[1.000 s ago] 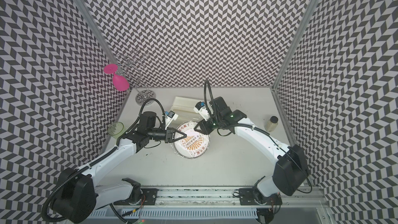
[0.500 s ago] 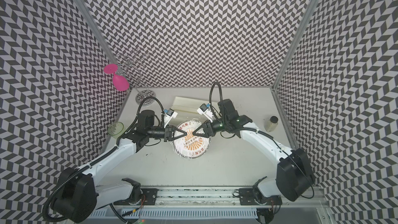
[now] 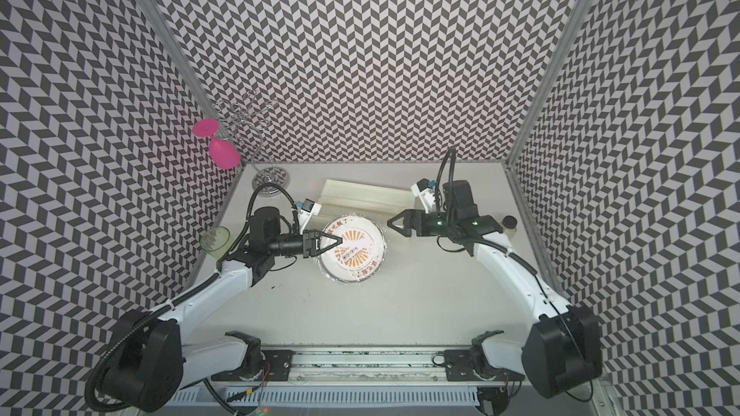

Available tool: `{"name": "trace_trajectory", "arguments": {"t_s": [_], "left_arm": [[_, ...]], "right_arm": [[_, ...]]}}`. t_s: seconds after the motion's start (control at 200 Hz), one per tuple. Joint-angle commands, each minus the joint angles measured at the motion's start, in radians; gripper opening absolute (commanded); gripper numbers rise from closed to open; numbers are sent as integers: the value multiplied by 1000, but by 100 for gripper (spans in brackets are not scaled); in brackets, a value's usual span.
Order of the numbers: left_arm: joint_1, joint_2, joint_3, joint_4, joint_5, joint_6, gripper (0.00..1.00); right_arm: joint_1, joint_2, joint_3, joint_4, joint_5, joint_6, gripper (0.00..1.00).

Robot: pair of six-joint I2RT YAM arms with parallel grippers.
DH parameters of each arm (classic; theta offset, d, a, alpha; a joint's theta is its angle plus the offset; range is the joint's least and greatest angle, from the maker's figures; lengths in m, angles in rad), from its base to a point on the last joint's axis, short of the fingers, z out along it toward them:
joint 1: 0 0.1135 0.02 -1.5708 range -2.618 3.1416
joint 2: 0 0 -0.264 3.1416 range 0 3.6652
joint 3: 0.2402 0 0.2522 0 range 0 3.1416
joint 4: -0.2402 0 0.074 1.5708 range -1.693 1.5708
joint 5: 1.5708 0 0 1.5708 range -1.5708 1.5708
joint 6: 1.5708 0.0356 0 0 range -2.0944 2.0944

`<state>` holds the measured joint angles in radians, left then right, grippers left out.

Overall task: Wrap the plate with plastic wrap
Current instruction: Cover the plate with plastic wrap.

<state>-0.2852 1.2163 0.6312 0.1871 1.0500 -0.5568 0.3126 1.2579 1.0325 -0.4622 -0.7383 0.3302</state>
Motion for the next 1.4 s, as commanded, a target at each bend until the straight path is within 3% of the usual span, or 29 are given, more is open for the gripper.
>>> {"name": "trace_trajectory", "arguments": {"t_s": [0.0, 0.26, 0.436, 0.611, 0.736, 0.976, 1.062, 1.182, 1.267, 1.397], "left_arm": [[1, 6, -10, 93, -9, -51, 0], [0, 3, -32, 172, -13, -139, 0], [-2, 4, -84, 279, -35, -236, 0], [-8, 2, -125, 322, -81, -262, 0], [-15, 10, -134, 356, -82, -285, 0], [11, 2, -85, 318, -65, -280, 0], [35, -11, -66, 301, -60, -295, 16], [103, -50, -68, 283, -44, -324, 46], [186, -105, -73, 187, -59, -313, 56], [258, -206, -35, -144, -186, -209, 63]], "right_arm": [[43, -64, 4, -15, 81, 39, 90], [198, -25, -99, 214, -14, 175, 79], [228, 1, -187, 472, -155, 329, 66], [229, 17, -266, 735, -213, 505, 50], [230, 48, -294, 821, -240, 548, 44], [227, 52, -324, 845, -202, 540, 9], [227, 50, -338, 869, -179, 564, 0], [218, 39, -350, 908, -145, 615, 0], [210, 32, -348, 898, -109, 641, 0], [212, 19, -336, 853, 1, 684, 0]]}}
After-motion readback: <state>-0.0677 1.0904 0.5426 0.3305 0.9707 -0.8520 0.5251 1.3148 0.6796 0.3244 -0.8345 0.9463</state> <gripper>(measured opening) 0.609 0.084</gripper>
